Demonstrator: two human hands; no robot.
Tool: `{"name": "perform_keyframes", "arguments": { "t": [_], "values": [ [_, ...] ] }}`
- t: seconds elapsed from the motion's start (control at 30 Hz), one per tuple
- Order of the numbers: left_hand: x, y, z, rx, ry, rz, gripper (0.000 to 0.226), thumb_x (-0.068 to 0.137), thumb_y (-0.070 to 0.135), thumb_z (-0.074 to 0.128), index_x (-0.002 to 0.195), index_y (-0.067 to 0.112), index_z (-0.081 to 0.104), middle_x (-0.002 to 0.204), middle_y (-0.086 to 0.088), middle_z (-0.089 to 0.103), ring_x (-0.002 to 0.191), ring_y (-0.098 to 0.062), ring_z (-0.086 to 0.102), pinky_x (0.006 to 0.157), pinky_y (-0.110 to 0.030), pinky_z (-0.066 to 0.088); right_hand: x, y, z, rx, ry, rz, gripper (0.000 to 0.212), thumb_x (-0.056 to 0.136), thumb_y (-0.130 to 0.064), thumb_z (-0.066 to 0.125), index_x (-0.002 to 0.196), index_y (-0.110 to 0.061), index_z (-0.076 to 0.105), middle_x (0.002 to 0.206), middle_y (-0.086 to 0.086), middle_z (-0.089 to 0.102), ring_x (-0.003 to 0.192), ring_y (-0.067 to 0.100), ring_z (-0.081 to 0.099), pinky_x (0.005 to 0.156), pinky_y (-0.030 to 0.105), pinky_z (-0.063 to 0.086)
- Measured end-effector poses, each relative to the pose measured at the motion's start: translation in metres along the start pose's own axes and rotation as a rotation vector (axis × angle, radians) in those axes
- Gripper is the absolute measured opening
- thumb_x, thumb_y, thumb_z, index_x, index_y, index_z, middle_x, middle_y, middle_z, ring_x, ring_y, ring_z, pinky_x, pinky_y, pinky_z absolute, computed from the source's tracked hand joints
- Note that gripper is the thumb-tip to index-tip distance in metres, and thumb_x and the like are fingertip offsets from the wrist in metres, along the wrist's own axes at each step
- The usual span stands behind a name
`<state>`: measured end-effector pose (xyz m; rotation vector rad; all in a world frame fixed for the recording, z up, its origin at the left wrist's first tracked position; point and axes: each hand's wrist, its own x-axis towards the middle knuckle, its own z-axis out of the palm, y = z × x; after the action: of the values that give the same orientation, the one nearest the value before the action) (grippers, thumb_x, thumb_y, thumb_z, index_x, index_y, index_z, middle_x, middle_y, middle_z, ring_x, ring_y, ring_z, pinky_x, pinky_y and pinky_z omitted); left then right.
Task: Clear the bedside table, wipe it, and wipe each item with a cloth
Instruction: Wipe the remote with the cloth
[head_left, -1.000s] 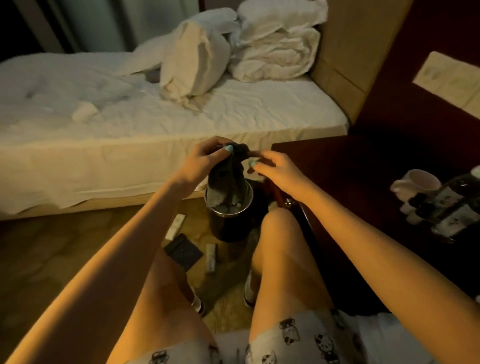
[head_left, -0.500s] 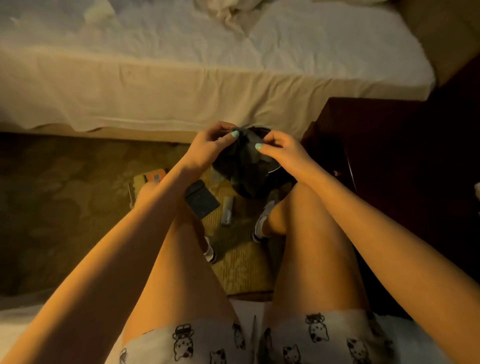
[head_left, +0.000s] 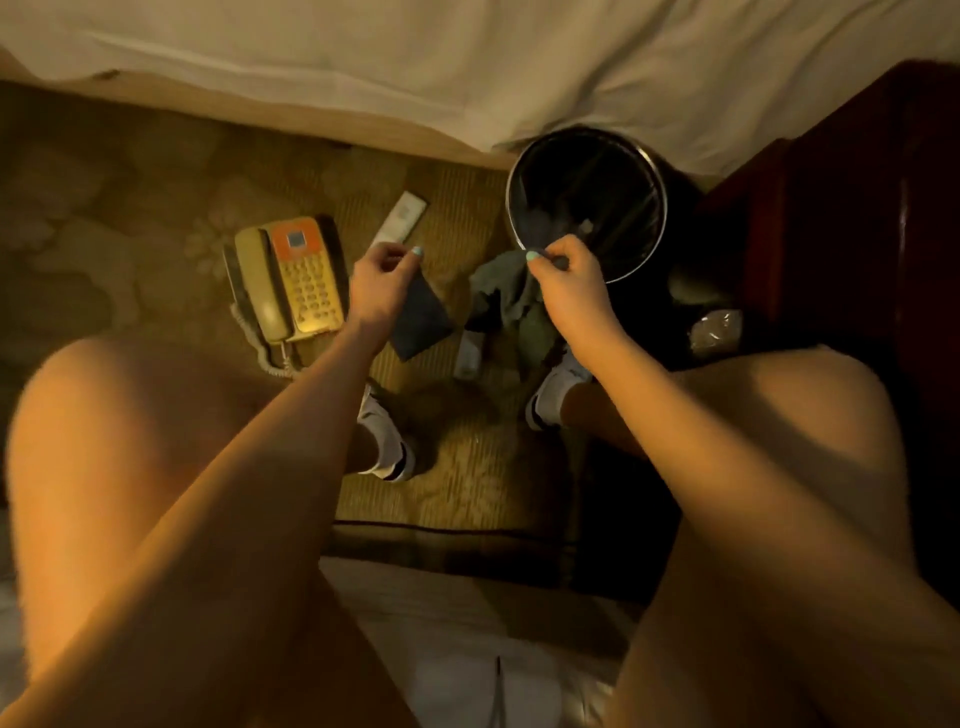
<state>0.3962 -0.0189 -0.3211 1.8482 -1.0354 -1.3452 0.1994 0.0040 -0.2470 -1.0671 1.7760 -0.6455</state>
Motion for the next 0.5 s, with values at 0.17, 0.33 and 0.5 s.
{"name": "perform_keyframes", "arguments": {
  "t": [0.17, 0.33, 0.5],
  "values": [
    [0.03, -0.078, 0.043, 0.155, -0.127, -0.128, 0.039, 0.092, 0.033, 0.063, 0.122, 0.009, 0.057, 0.108, -0.005, 0.062, 0.1, -0.017, 0.059, 0.077, -0.023, 0.046, 0.036, 0.057, 0.027, 0.08, 0.164, 0.23, 0.007, 0.098, -0.017, 0.05, 0.096, -0.01, 0.047, 0.076, -0.007, 0.047, 0.066, 0.002, 0.045, 0.051, 0.004, 0.036],
    [0.05, -0.16, 0.082, 0.298, -0.24, -0.236, 0.063, 0.086, 0.04, 0.07, 0.136, 0.01, 0.045, 0.125, -0.009, 0.057, 0.114, -0.023, 0.056, 0.095, -0.036, 0.048, 0.057, 0.116, 0.046, 0.156, 0.356, 0.3, 0.004, 0.096, -0.014, 0.054, 0.093, -0.012, 0.051, 0.078, -0.008, 0.051, 0.07, 0.002, 0.049, 0.059, 0.004, 0.04],
    [0.058, -0.219, 0.119, 0.452, -0.176, -0.212, 0.077, 0.083, 0.046, 0.07, 0.142, 0.011, 0.037, 0.143, -0.01, 0.042, 0.131, -0.027, 0.04, 0.107, -0.043, 0.039, 0.079, 0.154, 0.068, 0.225, 0.388, 0.301, 0.012, 0.094, -0.013, 0.056, 0.082, -0.016, 0.052, 0.076, -0.005, 0.053, 0.067, 0.002, 0.049, 0.059, 0.007, 0.04]
  ]
}}
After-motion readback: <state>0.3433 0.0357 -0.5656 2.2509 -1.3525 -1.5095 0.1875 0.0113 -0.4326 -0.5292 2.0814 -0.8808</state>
